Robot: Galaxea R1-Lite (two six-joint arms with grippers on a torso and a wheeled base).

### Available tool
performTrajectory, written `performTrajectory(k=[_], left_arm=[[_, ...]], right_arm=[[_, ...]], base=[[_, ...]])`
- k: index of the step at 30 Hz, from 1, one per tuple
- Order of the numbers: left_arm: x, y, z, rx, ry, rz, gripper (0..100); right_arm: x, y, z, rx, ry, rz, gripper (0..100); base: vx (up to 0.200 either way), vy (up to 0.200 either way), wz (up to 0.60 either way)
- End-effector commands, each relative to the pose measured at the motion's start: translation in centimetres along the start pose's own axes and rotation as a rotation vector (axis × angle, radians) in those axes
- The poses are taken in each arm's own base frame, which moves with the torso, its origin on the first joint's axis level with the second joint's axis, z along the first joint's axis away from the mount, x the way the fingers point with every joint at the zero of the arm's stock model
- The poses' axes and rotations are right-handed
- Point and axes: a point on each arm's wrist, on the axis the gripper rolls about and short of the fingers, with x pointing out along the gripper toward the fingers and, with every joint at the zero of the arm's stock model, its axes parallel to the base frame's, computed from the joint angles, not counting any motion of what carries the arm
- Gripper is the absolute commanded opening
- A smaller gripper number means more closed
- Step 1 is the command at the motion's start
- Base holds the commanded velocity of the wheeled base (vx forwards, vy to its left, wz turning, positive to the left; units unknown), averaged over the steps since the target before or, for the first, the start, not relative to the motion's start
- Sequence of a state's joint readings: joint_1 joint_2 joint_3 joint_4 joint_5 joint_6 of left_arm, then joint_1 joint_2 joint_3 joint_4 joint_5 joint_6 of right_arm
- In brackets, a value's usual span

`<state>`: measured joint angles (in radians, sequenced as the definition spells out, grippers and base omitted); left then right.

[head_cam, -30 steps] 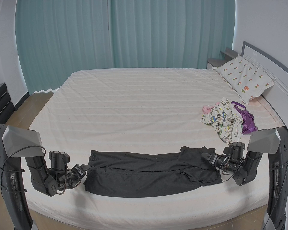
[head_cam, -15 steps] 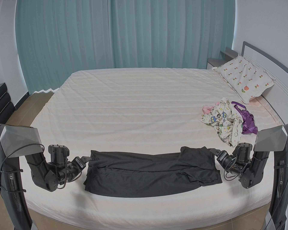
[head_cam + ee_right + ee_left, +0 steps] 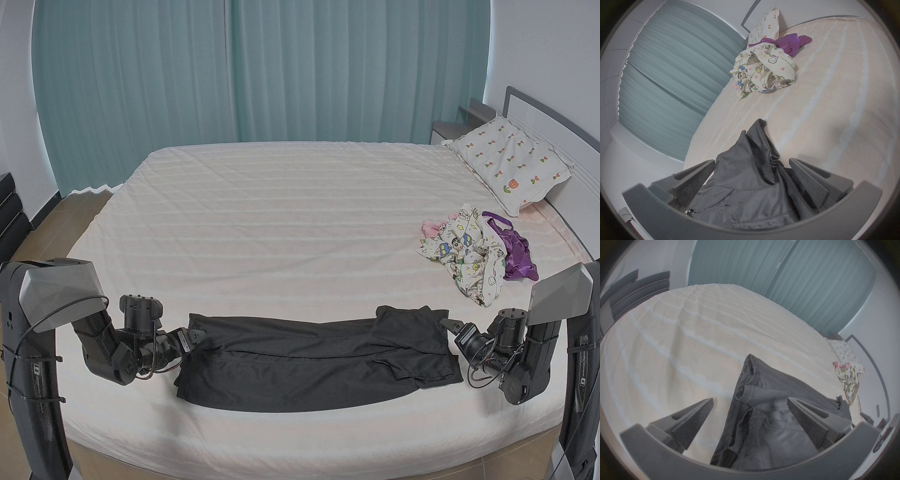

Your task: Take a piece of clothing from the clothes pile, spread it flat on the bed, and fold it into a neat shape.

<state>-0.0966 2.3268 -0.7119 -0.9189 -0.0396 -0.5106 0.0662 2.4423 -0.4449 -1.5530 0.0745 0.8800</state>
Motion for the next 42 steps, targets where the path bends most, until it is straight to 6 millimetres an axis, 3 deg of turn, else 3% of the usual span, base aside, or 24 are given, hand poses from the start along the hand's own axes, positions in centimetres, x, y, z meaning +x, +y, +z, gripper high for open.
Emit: performTrajectory(k=[1,5,9,14,26,35,42], left_arm=[[1.6,-0.1,-1.8,0.054,0.049,0.008,100],[2.0,-0.7,-2.4,0.092,0.049,0.018,100],[3.7,-0.9,-2.3,0.122,0.018,0.057,100],[3.9,-1.3,-2.2,0.129,0.01,0.055,100],[3.4,-2.5,-2.9,0.153,0.021,0.029,100],[1.6,-3.7,-1.2,0.157,-0.026,0.003,100],[1.5,-3.8,-1.1,0.168,-0.017,0.006,100]], right_arm=[[-0.1,0.0,-0.2,0.001,0.003,0.002,100],[-0.4,0.2,-0.1,-0.001,0.005,0.006,100],[-0.8,0.7,-0.4,-0.004,0.015,0.015,100],[-0.9,0.8,-0.5,-0.007,0.02,0.019,100],[-0.8,0.8,-0.8,-0.01,0.029,0.018,100],[-0.8,0.9,-0.9,-0.01,0.03,0.019,100],[-0.8,0.8,-0.8,-0.01,0.03,0.019,100]], base=[[0.0,0.0,0.0],[0.0,0.0,0.0],[0.0,0.0,0.0],[0.0,0.0,0.0],[0.0,0.0,0.0],[0.0,0.0,0.0],[0.0,0.0,0.0]])
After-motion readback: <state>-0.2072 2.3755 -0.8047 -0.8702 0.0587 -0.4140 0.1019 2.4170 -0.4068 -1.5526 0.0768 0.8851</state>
